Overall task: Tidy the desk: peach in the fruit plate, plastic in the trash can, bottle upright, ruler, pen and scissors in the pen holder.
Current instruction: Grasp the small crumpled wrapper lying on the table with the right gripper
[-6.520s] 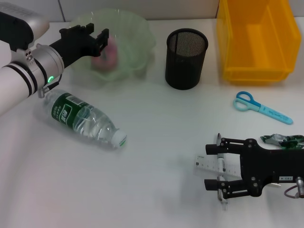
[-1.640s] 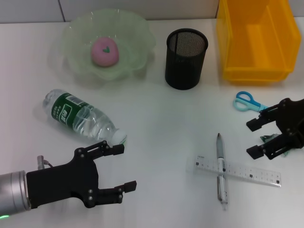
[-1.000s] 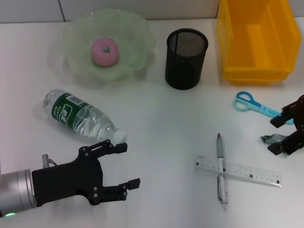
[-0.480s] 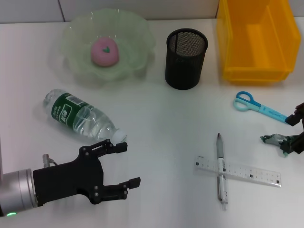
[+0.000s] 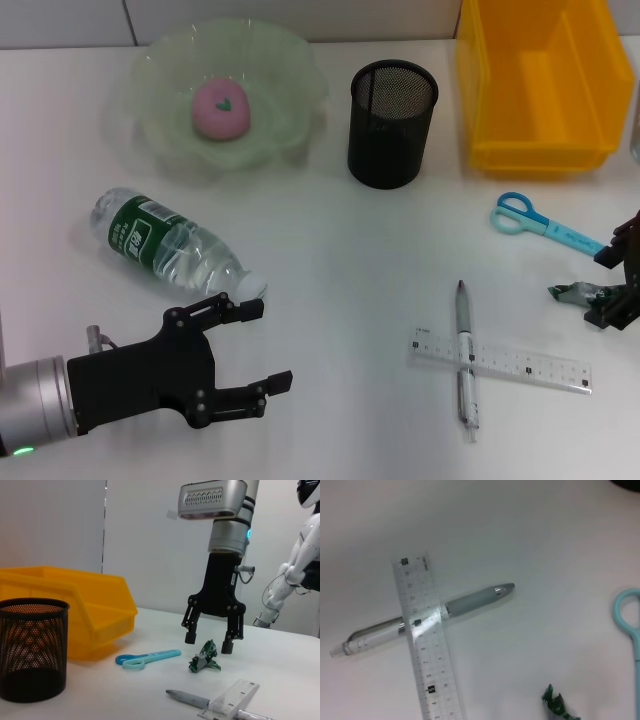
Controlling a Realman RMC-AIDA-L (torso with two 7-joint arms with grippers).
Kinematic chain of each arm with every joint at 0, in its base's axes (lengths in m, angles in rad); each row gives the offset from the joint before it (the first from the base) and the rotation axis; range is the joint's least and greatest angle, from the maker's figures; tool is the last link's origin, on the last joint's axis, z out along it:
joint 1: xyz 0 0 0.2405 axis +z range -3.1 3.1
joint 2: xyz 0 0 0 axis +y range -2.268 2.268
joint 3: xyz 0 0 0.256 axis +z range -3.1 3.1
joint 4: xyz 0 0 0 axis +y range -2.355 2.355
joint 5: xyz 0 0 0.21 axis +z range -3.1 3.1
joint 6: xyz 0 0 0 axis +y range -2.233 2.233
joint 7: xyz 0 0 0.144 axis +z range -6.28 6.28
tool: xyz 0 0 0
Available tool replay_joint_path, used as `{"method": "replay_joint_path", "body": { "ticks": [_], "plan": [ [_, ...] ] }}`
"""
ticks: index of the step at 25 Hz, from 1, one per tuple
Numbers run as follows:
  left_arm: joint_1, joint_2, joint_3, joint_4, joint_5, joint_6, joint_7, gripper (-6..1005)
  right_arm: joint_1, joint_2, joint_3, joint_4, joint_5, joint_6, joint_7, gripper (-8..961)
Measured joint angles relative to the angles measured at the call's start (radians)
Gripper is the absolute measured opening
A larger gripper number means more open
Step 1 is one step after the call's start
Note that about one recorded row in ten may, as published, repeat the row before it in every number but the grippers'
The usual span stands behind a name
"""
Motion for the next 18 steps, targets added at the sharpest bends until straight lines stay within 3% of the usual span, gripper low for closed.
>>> {"method": "replay_joint_path", "body": {
  "ticks": [18],
  "plan": [
    [-0.009,0.0,0.003,-0.002,0.0,-0.007,-0.002,852,-0.015,0.003,-0.055,0.053,-0.009,0.067,0.02,828]
  ]
}}
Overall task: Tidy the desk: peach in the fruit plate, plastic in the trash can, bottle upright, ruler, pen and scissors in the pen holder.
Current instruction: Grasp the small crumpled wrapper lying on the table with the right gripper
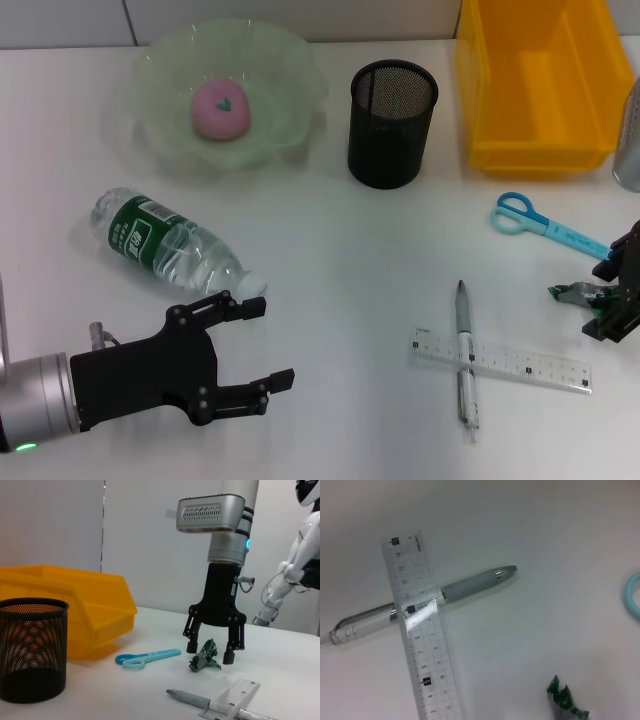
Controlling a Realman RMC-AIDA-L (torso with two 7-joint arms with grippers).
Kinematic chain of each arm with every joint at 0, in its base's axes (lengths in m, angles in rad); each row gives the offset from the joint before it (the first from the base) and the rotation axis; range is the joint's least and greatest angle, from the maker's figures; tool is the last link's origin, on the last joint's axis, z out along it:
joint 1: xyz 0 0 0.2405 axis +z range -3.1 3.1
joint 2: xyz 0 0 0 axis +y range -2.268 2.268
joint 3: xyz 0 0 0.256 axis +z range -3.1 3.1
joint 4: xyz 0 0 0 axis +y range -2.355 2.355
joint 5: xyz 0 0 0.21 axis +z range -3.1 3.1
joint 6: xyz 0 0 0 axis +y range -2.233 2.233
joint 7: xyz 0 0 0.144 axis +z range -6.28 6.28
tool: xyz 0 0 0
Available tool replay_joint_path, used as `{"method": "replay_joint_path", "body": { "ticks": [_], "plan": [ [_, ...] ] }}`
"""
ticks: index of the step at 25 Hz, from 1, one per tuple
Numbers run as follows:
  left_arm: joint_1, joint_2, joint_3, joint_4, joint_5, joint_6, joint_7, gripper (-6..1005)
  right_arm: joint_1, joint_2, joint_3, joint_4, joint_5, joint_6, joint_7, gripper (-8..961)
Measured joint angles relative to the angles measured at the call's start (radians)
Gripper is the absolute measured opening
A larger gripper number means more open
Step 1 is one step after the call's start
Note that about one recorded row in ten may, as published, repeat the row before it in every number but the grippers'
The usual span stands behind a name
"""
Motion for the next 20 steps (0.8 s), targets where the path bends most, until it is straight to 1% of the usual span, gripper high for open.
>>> {"method": "replay_joint_path", "body": {
  "ticks": [20],
  "plan": [
    [0.002,-0.002,0.0,0.0,0.0,0.0,0.0,852,-0.003,0.0,-0.002,-0.007,-0.002,0.001,0.006,814]
  ]
}}
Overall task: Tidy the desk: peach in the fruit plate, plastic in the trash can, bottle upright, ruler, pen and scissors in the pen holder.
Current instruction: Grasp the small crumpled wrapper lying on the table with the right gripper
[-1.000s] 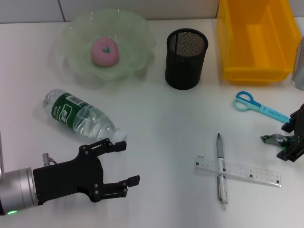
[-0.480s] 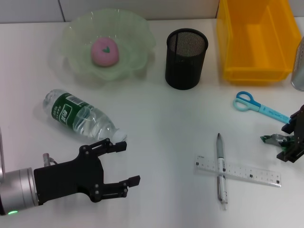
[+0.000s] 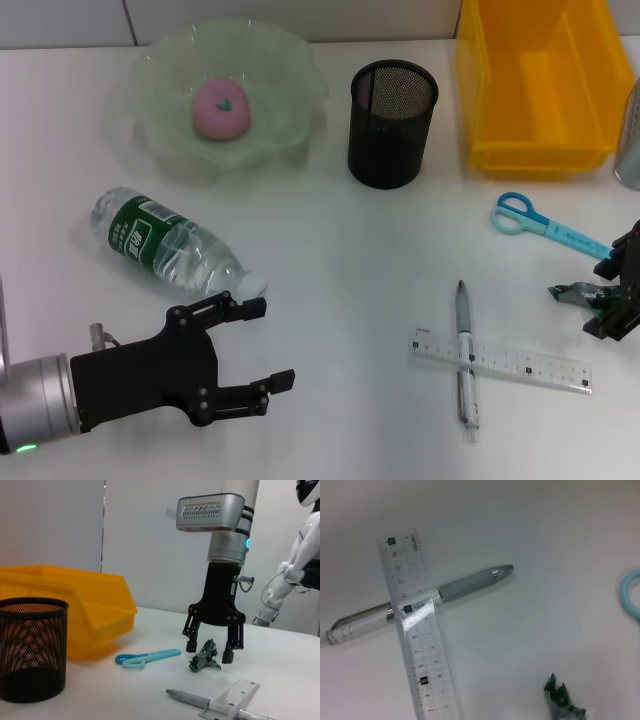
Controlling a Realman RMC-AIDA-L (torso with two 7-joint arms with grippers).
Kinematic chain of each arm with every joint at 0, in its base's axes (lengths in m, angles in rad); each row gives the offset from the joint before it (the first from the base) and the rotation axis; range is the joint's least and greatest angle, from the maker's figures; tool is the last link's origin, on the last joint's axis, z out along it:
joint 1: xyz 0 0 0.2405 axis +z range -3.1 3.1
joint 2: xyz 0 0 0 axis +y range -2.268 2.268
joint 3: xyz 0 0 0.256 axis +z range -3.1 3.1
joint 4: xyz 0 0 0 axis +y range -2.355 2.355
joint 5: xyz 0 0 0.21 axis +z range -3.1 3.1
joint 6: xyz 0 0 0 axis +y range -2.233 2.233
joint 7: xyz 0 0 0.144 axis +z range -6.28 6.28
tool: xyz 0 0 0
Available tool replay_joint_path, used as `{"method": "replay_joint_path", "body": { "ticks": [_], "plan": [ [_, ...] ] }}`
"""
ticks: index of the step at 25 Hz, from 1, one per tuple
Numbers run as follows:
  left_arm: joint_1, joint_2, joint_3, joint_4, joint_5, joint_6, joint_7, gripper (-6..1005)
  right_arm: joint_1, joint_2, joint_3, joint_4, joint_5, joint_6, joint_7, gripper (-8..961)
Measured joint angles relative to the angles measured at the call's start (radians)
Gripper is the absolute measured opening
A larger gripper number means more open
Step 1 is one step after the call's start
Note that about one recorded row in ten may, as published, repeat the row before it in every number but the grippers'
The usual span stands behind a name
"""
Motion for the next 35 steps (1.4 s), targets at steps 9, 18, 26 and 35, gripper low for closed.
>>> {"method": "replay_joint_path", "body": {
  "ticks": [9,18,26,35],
  "plan": [
    [0.003,0.0,-0.004,0.0,0.0,0.004,-0.001,851,-0.032,0.005,-0.076,-0.007,-0.012,0.069,0.01,679],
    [0.003,0.0,-0.006,0.0,0.0,0.006,-0.003,851,-0.029,0.005,-0.067,-0.02,-0.003,0.052,0.01,444],
    [0.002,0.0,-0.006,0.0,0.0,0.006,-0.003,851,-0.028,0.003,-0.067,-0.02,-0.003,0.046,0.01,239],
    [0.0,0.0,-0.006,0.0,0.0,0.006,-0.003,850,-0.024,0.003,-0.066,-0.02,-0.002,0.041,0.01,112]
  ]
}}
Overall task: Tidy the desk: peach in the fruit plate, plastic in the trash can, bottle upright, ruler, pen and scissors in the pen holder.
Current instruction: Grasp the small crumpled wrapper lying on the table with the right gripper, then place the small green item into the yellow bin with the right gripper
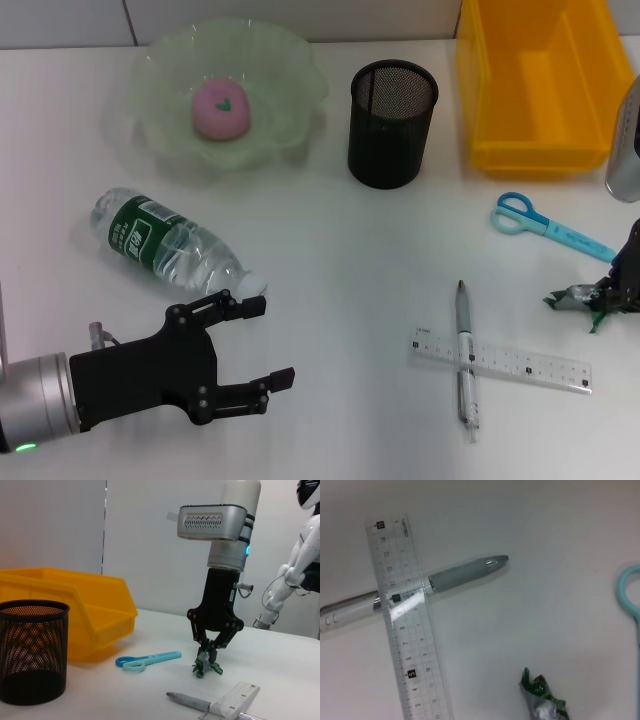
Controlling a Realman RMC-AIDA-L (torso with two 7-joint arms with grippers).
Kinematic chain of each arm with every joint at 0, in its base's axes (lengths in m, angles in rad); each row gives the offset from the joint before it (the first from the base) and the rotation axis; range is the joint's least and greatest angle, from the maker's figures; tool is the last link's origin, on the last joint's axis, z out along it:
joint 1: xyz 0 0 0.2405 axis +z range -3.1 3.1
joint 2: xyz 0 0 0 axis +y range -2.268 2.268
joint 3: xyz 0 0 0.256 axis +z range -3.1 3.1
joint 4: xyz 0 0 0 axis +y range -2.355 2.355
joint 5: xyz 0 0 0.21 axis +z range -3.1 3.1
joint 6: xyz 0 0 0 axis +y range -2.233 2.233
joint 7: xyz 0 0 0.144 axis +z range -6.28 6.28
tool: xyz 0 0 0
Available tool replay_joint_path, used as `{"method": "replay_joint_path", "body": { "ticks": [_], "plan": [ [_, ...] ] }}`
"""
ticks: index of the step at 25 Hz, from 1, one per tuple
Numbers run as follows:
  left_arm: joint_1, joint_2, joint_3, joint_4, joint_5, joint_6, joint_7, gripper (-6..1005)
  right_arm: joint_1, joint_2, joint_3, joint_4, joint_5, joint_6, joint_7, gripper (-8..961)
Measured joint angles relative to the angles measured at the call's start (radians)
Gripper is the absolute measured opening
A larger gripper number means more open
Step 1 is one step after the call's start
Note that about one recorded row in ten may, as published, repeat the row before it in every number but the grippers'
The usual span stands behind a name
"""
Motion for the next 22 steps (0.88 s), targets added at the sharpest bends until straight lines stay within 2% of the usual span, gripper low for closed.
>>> {"method": "replay_joint_path", "body": {
  "ticks": [5,19,22],
  "plan": [
    [-0.002,0.0,0.0,0.0,0.0,0.0,0.0,850,0.001,0.0,0.001,-0.001,0.001,0.0,0.0,74],
    [-0.005,0.003,0.003,0.0,0.0,-0.002,-0.009,850,0.002,-0.002,0.007,-0.003,0.028,-0.003,-0.003,49],
    [-0.005,0.003,0.004,0.0,0.0,-0.003,-0.009,850,0.003,-0.006,0.067,-0.007,0.084,-0.039,-0.043,47]
  ]
}}
